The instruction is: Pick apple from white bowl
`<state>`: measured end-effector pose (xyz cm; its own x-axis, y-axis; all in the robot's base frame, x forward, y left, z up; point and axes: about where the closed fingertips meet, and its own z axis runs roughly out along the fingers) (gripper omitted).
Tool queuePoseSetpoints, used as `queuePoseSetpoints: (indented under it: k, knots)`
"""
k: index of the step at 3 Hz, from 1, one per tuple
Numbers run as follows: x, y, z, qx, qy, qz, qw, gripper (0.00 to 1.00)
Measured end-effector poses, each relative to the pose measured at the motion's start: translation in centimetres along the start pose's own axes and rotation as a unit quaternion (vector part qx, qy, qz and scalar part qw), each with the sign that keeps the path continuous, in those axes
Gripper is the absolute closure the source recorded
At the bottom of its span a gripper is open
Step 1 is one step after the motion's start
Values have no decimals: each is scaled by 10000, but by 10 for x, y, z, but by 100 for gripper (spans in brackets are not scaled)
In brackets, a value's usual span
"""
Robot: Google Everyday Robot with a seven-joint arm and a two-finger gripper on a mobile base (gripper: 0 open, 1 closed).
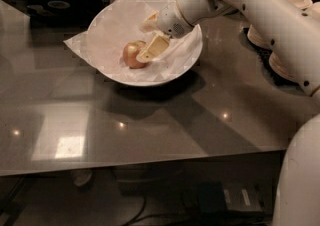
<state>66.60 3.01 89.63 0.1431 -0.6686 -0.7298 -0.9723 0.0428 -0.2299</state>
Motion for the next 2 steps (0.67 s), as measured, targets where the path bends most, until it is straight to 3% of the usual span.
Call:
queuePoseSetpoints:
  k: [2]
  knots:
    - [3, 1, 20, -219, -61, 87, 9997, 30]
